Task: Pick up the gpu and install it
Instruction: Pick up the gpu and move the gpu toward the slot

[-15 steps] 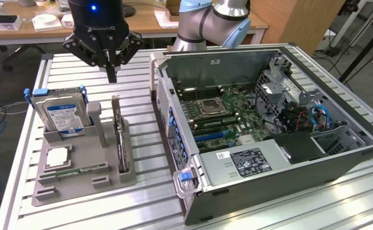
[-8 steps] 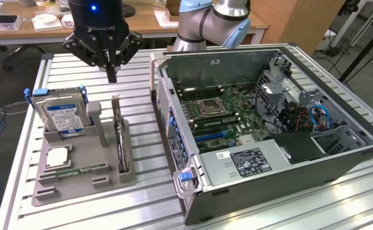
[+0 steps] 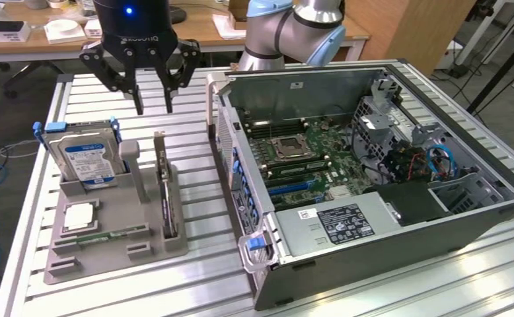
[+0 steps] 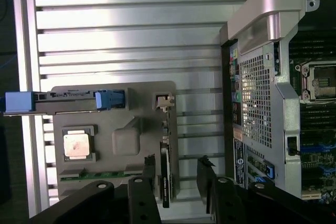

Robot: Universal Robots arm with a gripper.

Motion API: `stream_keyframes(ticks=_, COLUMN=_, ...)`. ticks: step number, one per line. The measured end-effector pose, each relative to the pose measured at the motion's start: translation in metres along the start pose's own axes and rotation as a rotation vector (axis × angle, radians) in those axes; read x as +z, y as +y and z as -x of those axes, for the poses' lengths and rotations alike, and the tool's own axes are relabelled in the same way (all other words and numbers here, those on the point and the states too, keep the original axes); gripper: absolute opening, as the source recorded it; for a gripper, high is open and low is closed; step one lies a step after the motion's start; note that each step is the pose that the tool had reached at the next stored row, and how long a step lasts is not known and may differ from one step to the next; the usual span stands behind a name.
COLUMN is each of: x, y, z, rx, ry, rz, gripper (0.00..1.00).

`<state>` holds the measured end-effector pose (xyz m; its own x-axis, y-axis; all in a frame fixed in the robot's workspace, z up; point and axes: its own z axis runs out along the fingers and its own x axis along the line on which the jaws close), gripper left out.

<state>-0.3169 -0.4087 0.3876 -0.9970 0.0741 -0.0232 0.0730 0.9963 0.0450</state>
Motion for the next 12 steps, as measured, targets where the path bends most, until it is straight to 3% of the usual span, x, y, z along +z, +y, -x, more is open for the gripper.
stream_keyframes(ticks=1, x=0.0, y=0.0, z=0.0, rx=0.0, ry=-0.0001, rz=0.0, gripper=0.47)
stream_keyframes(ticks=12, x=0.0002, y=-0.0001, z=0.0, rx=0.0, ry=-0.0001, rz=0.0, gripper=0.47)
